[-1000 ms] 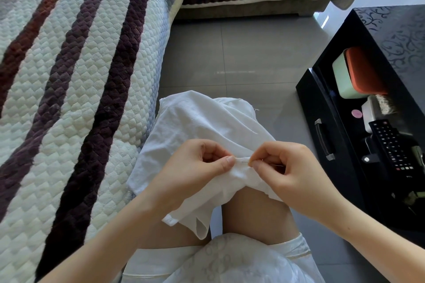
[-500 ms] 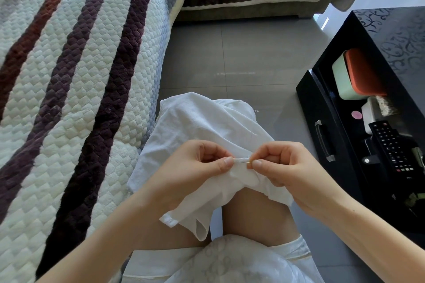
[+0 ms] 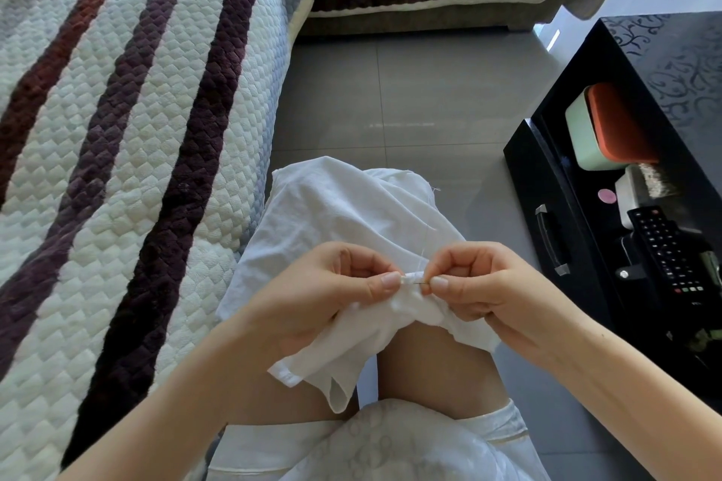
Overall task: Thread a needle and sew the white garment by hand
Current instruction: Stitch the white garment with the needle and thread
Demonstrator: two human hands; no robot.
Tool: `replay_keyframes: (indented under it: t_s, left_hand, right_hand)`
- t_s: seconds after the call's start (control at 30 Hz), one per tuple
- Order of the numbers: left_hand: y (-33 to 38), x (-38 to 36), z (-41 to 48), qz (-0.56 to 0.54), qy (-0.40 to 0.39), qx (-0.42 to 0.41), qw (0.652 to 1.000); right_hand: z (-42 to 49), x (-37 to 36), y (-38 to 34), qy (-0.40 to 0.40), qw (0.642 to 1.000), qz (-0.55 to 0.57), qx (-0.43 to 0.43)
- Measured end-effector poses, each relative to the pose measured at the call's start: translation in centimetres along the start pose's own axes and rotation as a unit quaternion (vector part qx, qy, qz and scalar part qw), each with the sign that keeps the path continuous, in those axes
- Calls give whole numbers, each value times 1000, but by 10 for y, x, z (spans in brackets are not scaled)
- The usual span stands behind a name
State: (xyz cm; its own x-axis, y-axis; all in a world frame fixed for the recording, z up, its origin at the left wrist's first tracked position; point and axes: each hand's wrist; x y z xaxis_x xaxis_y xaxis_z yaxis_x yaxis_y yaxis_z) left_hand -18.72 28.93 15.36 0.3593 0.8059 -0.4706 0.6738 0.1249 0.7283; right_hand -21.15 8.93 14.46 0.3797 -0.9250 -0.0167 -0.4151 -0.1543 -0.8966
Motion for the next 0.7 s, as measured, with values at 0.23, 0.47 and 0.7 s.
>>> replay_keyframes:
  t_s: [0.23,0.47,0.7]
  left_hand:
    - [-4,-4,3,27,7,-19,999]
    - [-7,-8,3,19,30,-37,999]
    - [-9,-14,9,54,63,-93,992]
  right_hand:
    - [-2,-4,4,-37,997,-29,59]
    - [-8,6,11,88,969,-199,117]
    - [-5,-2,9,280,801,-452,277]
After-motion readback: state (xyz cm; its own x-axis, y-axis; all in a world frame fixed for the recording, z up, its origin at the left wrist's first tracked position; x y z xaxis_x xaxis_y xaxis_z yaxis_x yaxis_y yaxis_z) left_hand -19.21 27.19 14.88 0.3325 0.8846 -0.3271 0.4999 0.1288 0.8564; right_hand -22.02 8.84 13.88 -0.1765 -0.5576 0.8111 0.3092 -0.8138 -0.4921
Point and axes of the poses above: each hand's wrist, its own z-axis towards the middle knuckle, its own x-axis out of the back of the hand, y = z × x, and after that the axes turned 14 degrees about -z, right-handed
